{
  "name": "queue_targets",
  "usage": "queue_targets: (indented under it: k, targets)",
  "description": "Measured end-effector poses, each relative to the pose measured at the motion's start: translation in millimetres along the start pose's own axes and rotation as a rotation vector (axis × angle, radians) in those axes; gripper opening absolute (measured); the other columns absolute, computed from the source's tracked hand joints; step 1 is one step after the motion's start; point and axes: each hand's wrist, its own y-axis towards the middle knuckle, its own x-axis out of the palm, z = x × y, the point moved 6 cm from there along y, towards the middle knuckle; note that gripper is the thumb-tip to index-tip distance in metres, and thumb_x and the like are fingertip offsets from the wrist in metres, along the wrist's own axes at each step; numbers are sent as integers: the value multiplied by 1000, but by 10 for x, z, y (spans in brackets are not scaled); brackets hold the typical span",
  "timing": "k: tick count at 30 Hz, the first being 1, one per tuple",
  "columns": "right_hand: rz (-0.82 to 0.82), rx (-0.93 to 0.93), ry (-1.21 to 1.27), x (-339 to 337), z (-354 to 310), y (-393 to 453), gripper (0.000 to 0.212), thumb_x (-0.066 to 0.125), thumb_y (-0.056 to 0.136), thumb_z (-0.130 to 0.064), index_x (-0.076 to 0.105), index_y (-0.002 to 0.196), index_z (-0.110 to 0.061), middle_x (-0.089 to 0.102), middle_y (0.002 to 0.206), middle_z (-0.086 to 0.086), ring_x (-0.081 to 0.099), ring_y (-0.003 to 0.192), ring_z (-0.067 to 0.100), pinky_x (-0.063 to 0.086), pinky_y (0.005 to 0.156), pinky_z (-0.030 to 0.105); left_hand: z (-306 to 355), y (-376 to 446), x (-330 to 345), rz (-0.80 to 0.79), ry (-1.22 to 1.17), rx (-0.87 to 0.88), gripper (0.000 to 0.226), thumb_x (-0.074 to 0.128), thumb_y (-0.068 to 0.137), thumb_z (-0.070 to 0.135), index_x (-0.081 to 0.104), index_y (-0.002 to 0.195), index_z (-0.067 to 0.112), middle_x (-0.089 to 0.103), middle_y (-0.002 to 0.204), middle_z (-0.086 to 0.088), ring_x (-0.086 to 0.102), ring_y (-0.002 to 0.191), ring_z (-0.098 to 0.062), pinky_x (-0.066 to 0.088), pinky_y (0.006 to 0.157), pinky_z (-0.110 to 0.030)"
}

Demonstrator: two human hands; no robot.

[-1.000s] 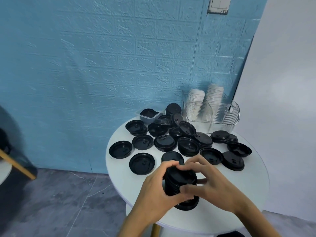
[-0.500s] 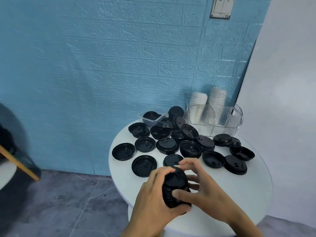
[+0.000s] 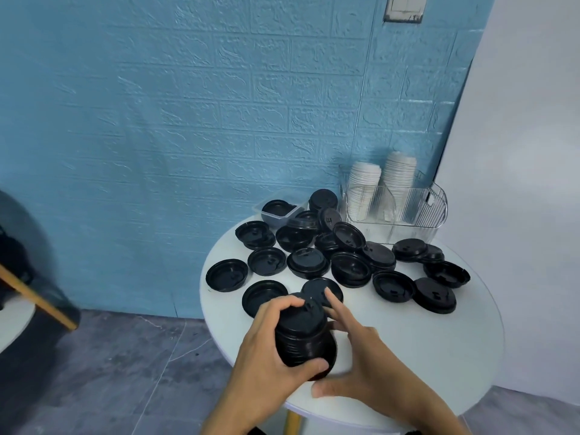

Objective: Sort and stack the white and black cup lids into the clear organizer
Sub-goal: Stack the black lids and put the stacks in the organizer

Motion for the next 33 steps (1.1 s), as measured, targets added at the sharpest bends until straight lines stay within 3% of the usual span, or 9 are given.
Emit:
queue_targets:
  k: [3, 8, 14, 20, 23, 29, 33]
  targets:
    - [81, 21, -110, -1, 9, -13, 119, 82, 58, -70, 1, 146, -68, 34, 135, -53, 23, 127, -25, 22, 112, 16, 20, -12, 17, -16, -26, 2, 85, 92, 58, 41, 48, 130, 52, 54, 131, 25, 54, 125, 0, 39, 94, -4]
    - [151, -24, -175, -20, -27, -23, 96, 77, 65, -67, 21, 143, -65, 42, 136, -44, 32, 129, -14, 24, 108, 20, 41, -14, 0, -26, -48, -1, 85, 91, 59, 38, 48, 130, 53, 54, 132, 24, 54, 126, -2, 41, 93, -4]
    - [223, 112, -228, -239, 239, -214, 92, 72, 55, -76, 28, 134, -67, 41, 129, -48, 21, 123, -22, 28, 96, 5, 37, -24, -54, -16, -62, 9, 84, 90, 59, 40, 49, 131, 51, 56, 133, 21, 56, 125, -5, 43, 95, -8]
    - [310, 158, -197, -526, 390, -399, 93, 83, 45, -66, 54, 133, -53, 61, 121, -36, 52, 121, -7, 40, 102, 19, 21, -44, 24, -54, -9, 16, 83, 91, 62, 51, 46, 132, 53, 51, 136, 25, 54, 126, 0, 41, 95, -5]
    - [348, 158, -150, -622, 389, -471, 89, 84, 43, -63, 58, 127, -53, 62, 117, -41, 54, 117, -9, 38, 94, 13, 13, -49, 61, -56, 45, 35, 83, 90, 61, 55, 44, 130, 57, 47, 137, 29, 52, 124, 5, 43, 91, -5]
    - [392, 64, -90, -825, 96, -423, 80, 94, 53, -50, 62, 126, -50, 65, 119, -34, 55, 115, -6, 39, 92, 21, 23, -46, 116, -110, 123, 51, 82, 85, 61, 70, 37, 128, 63, 40, 136, 32, 52, 119, 8, 49, 89, -18]
    - [402, 16, -90, -891, -70, -319, 67, 94, 58, -45, 66, 119, -46, 62, 127, -35, 56, 118, -1, 40, 93, 22, 50, -57, 95, -105, 98, 47, 71, 72, 68, 80, 39, 129, 62, 32, 143, 33, 50, 122, 11, 48, 88, -17]
